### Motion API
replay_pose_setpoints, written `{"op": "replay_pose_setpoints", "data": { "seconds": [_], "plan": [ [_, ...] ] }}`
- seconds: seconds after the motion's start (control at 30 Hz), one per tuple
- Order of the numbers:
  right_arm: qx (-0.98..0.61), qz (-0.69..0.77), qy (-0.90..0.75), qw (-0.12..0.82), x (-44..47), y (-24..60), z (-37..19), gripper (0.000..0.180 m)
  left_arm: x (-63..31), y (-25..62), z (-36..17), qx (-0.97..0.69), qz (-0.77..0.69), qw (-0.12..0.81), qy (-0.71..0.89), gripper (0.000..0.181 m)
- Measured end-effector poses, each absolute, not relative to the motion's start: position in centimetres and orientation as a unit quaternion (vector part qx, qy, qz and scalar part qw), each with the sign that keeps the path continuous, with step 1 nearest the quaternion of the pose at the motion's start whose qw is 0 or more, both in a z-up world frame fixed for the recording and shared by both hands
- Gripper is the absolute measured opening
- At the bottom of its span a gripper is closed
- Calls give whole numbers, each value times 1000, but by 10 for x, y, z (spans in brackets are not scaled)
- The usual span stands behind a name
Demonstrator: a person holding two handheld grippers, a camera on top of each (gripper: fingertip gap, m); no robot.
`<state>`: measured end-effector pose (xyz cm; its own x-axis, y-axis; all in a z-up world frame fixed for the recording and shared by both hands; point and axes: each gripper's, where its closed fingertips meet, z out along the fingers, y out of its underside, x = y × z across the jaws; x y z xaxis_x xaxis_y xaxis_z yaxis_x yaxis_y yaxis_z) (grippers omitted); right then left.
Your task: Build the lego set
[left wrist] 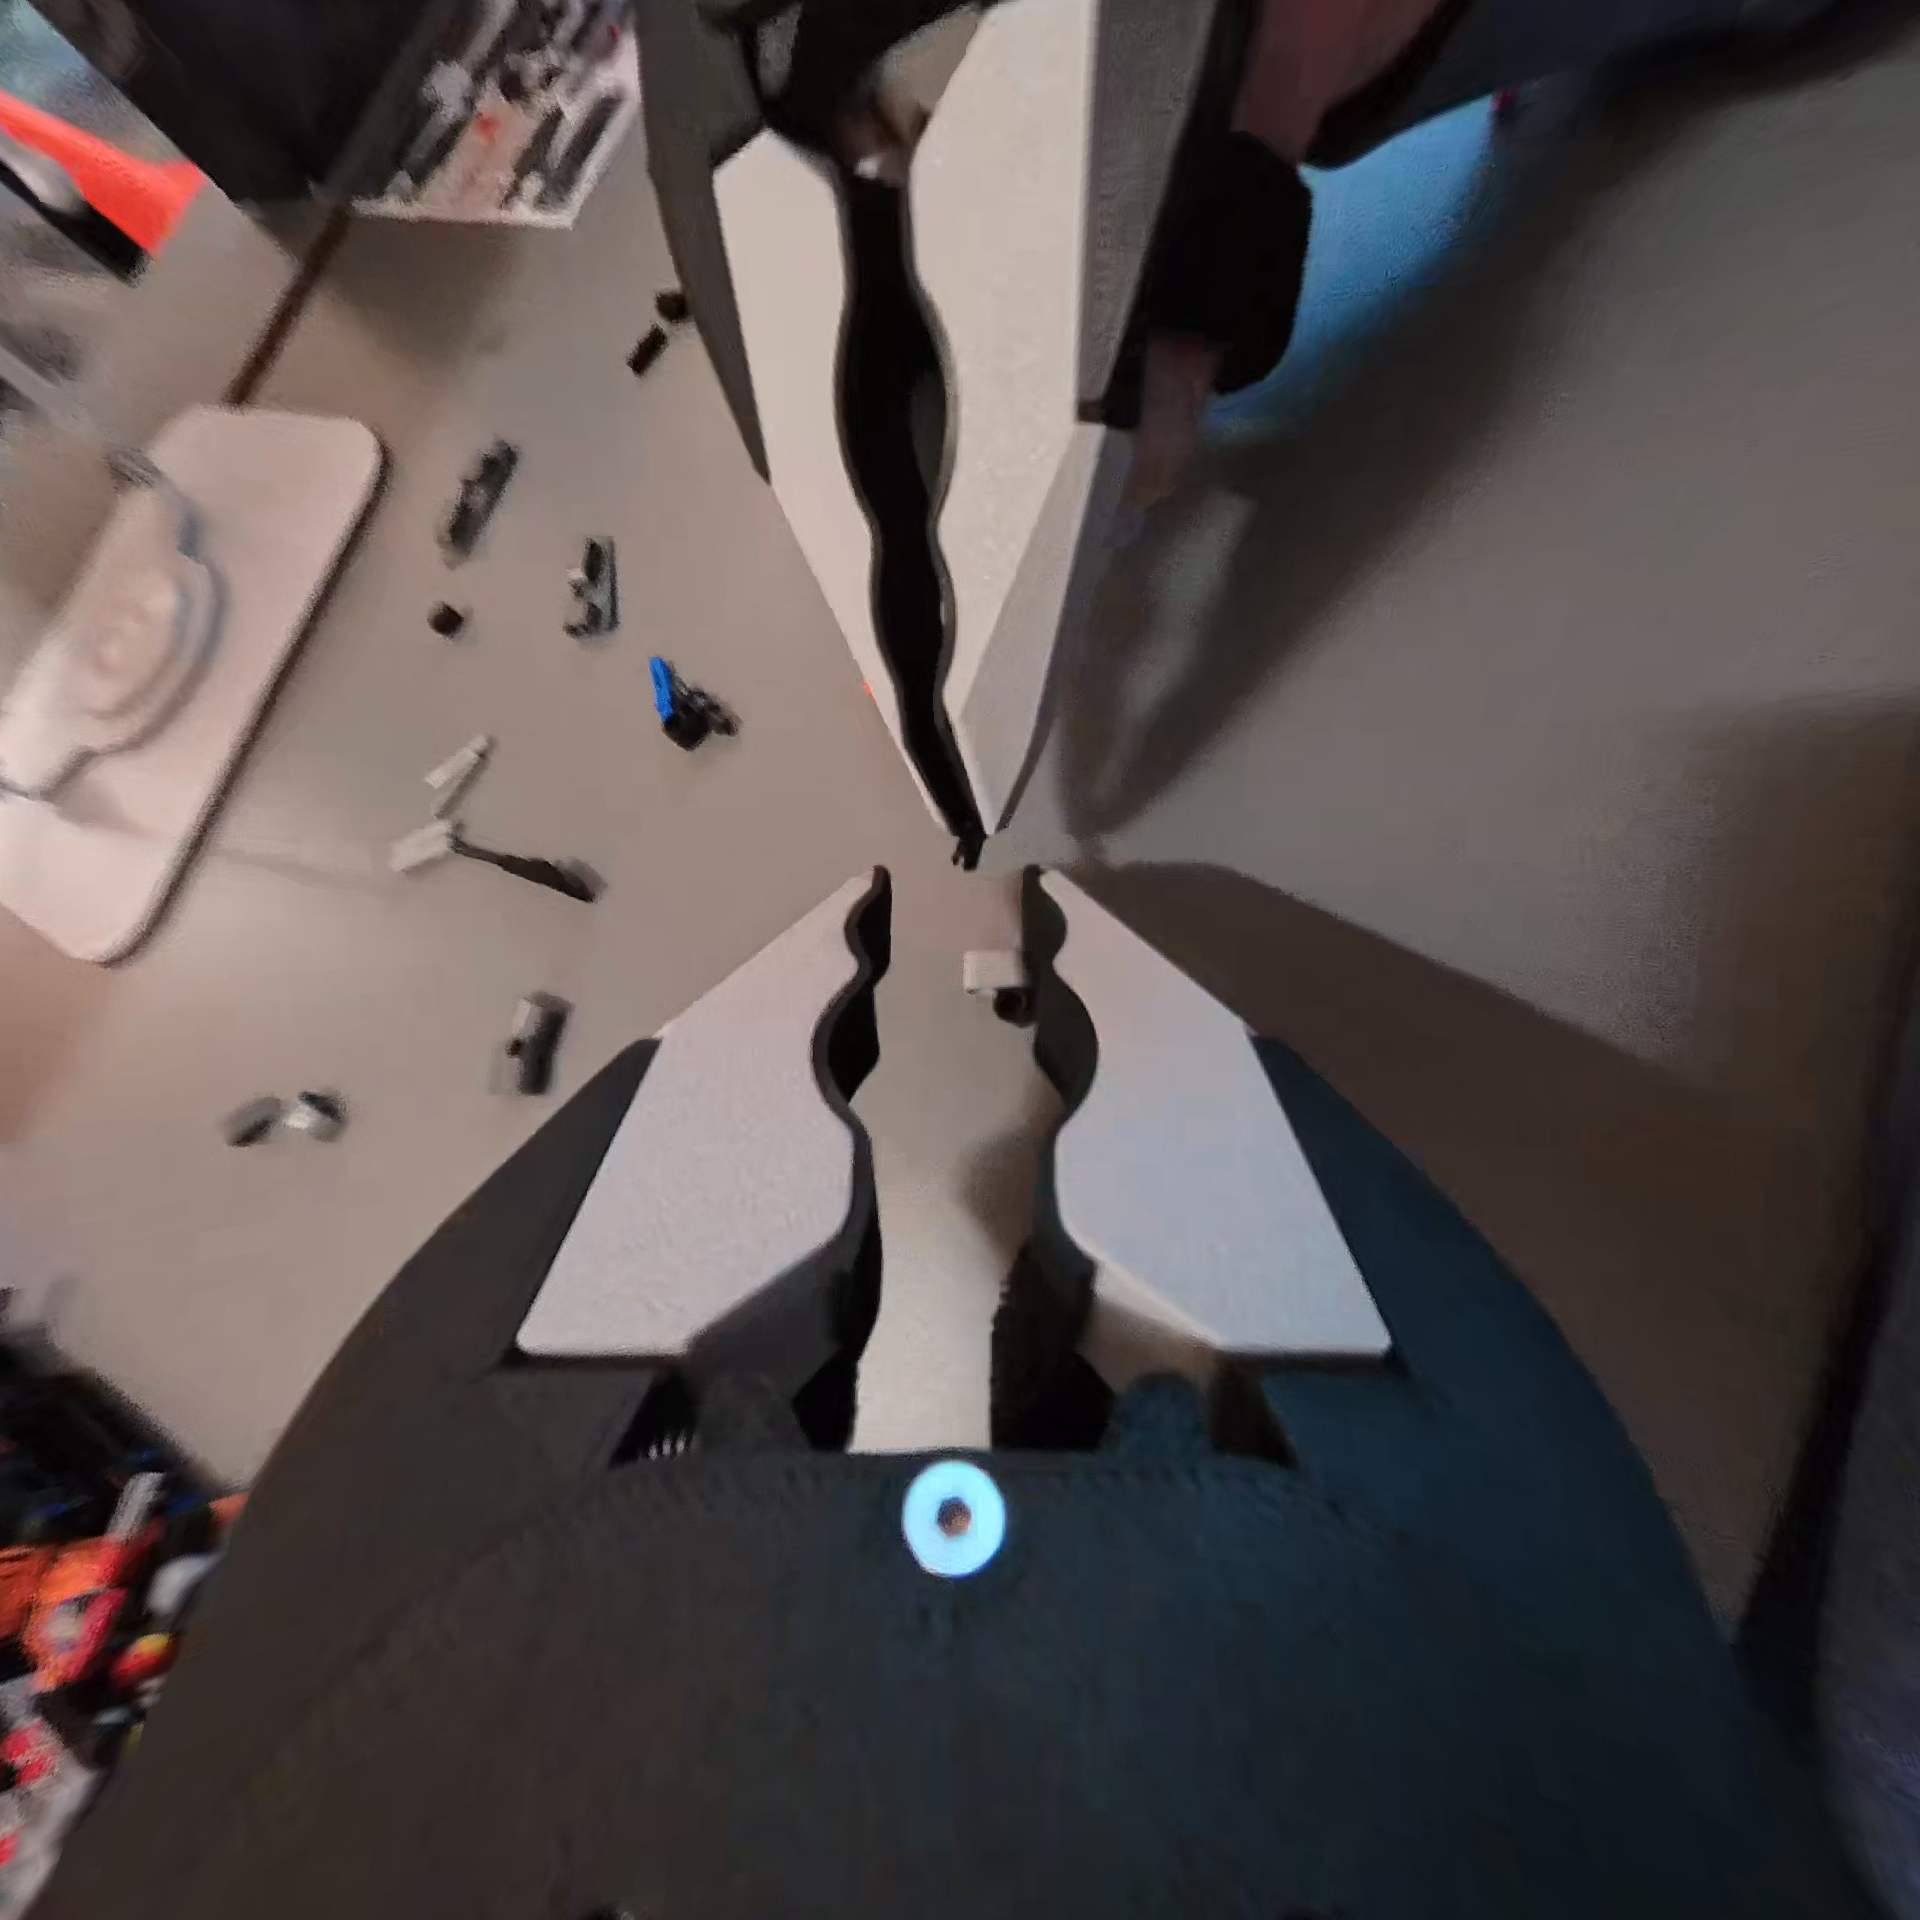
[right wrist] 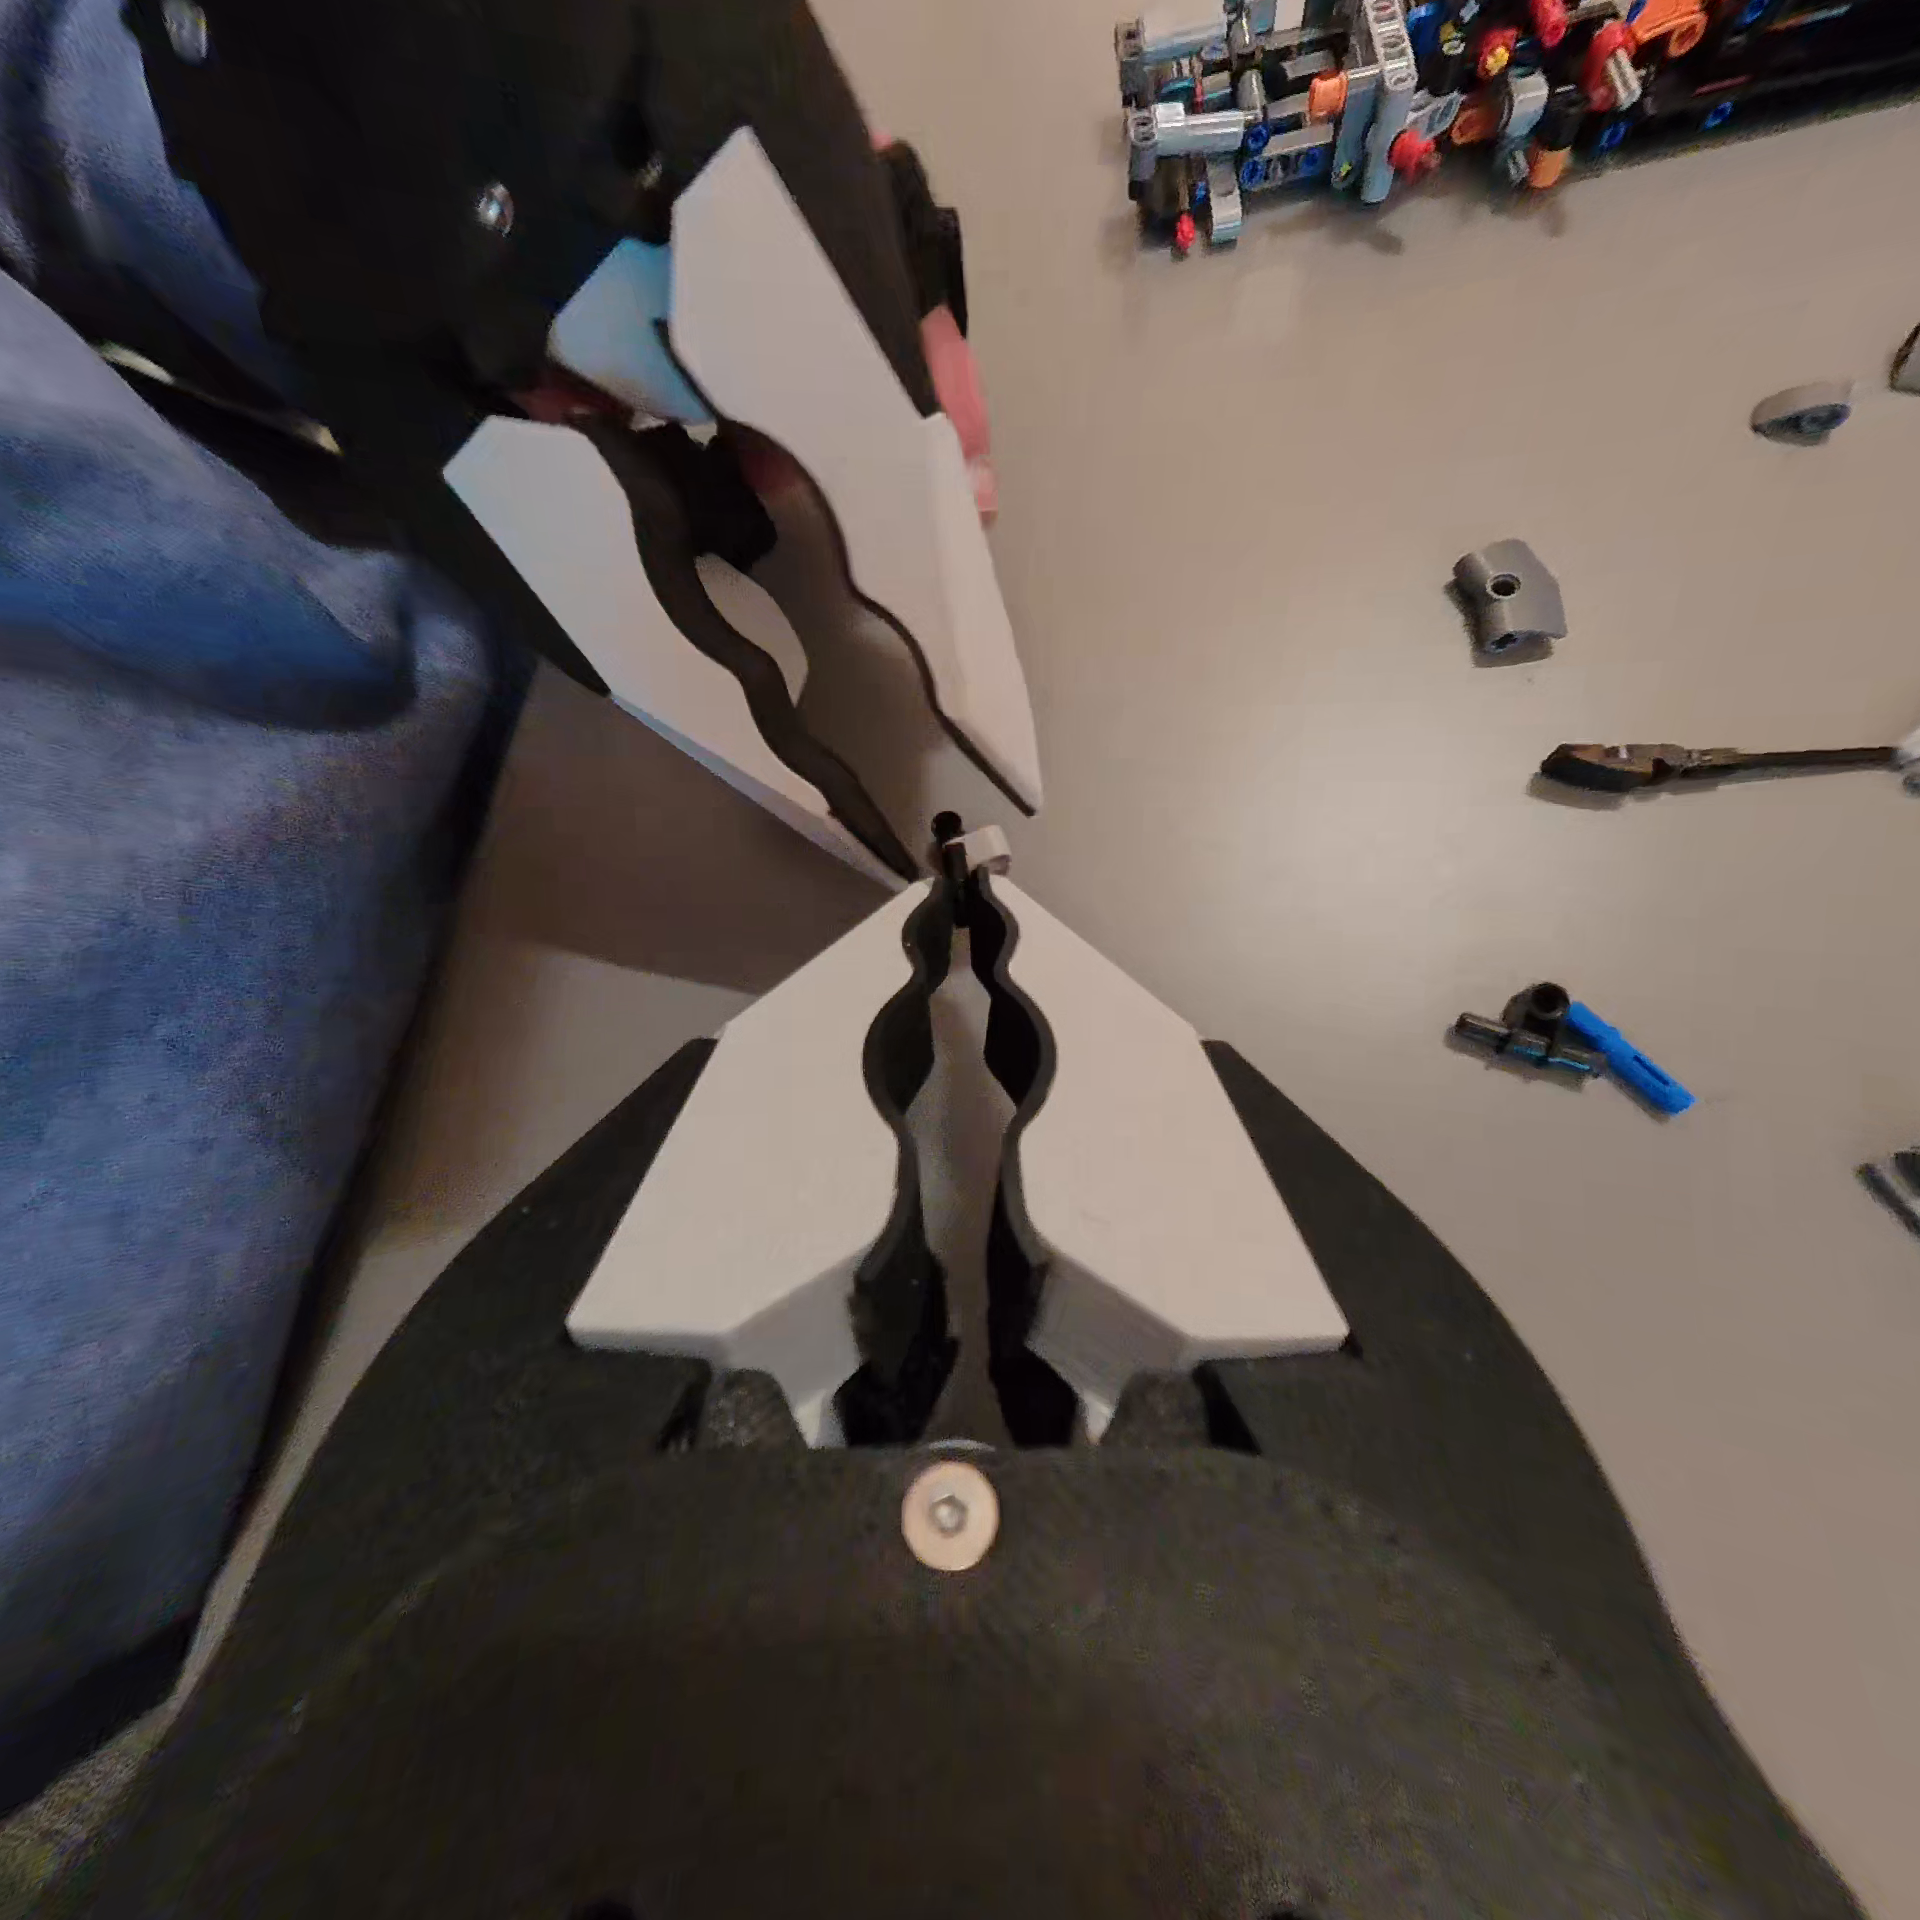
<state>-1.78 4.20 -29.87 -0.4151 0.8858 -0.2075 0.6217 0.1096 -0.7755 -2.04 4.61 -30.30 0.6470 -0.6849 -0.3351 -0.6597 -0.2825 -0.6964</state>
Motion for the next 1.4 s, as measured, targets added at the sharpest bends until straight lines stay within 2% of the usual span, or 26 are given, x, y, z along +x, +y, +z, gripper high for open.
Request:
{"op": "replay_pose_setpoints", "data": {
  "seconds": [0.1, 0.37, 0.53, 0.67, 0.8, 1.2, 1.27, 1.4],
  "plan": [
    [-521, 456, -709, 135, -16, 40, -292, 1, -16, 49, -298, -778, 33, 436, 451, 10],
    [-532, 490, -681, 116, -16, 42, -283, 2, -16, 51, -293, -762, 76, 439, 470, 2],
    [-508, 517, -668, 169, -17, 50, -264, 3, -14, 55, -276, -790, -35, 470, 392, 2],
    [-481, 500, -684, 224, -14, 56, -256, 15, -12, 55, -263, -794, -148, 483, 337, 2],
    [-439, 495, -697, 275, -13, 53, -243, 11, -6, 52, -255, -787, -227, 481, 313, 2],
    [-422, 519, -697, 258, -9, 45, -239, 2, -1, 49, -250, -776, -276, 478, 305, 2],
    [-431, 523, -692, 247, -9, 46, -241, 2, -5, 49, -252, -785, -257, 475, 302, 4],
    [-448, 506, -695, 243, -8, 53, -248, 1, -20, 37, -283, -823, -174, 429, 330, 29]
  ]
}}
